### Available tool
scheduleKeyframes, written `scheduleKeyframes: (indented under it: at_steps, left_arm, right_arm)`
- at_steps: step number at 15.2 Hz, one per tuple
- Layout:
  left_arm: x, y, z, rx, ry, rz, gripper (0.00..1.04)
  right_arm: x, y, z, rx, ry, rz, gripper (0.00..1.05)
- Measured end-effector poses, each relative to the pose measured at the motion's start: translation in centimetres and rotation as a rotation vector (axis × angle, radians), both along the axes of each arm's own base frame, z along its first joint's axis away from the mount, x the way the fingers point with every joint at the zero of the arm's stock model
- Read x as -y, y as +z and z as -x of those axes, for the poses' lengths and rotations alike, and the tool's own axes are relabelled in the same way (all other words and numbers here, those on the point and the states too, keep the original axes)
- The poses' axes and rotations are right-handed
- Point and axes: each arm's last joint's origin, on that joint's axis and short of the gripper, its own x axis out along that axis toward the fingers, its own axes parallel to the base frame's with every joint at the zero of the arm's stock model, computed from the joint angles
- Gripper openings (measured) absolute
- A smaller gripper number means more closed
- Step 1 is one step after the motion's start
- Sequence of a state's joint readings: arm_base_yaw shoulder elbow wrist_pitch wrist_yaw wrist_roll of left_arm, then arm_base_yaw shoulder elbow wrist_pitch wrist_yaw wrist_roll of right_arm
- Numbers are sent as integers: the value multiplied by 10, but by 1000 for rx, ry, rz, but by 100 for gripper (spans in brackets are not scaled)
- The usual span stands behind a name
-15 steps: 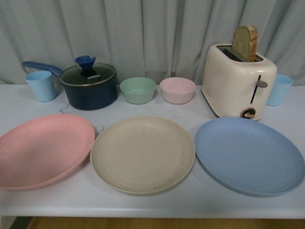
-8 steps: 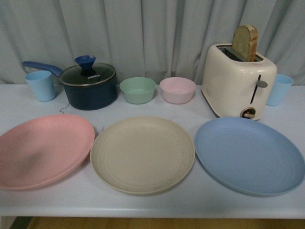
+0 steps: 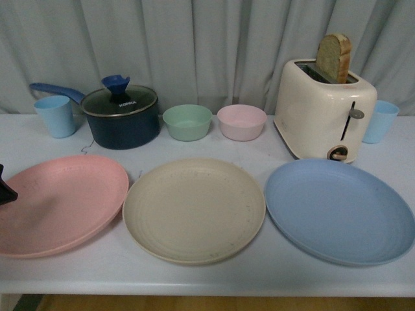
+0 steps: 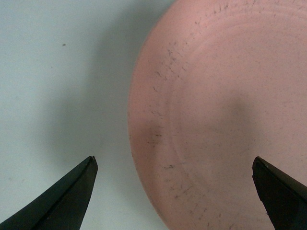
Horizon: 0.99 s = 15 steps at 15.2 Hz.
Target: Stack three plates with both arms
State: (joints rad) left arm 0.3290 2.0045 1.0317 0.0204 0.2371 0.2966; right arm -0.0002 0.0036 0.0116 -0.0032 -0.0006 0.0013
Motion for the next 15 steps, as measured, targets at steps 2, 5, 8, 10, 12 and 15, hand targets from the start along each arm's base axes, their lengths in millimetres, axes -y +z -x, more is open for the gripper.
scheduleKeyframes:
  at_steps: [2, 5, 8, 10, 12, 15]
  left_arm:
    - [-7, -13, -12, -7, -3, 14, 98]
    - [-15, -20, -23, -10, -11, 15, 66]
    - [-21, -29, -28, -45, -14, 30, 33]
    - [-26, -30, -29, -44, -7, 52, 12]
    - [-32, -26, -31, -25, 14, 94, 3]
    - [-36, -23, -28, -22, 39, 104, 3]
  right_arm:
    - [0, 0, 0, 0, 0, 0, 98]
    - [0, 0, 0, 0, 0, 0, 98]
    - [0, 0, 0, 0, 0, 0, 98]
    - [0, 0, 0, 0, 0, 0, 98]
    - [0, 0, 0, 0, 0, 0, 98]
    - [0, 0, 0, 0, 0, 0, 98]
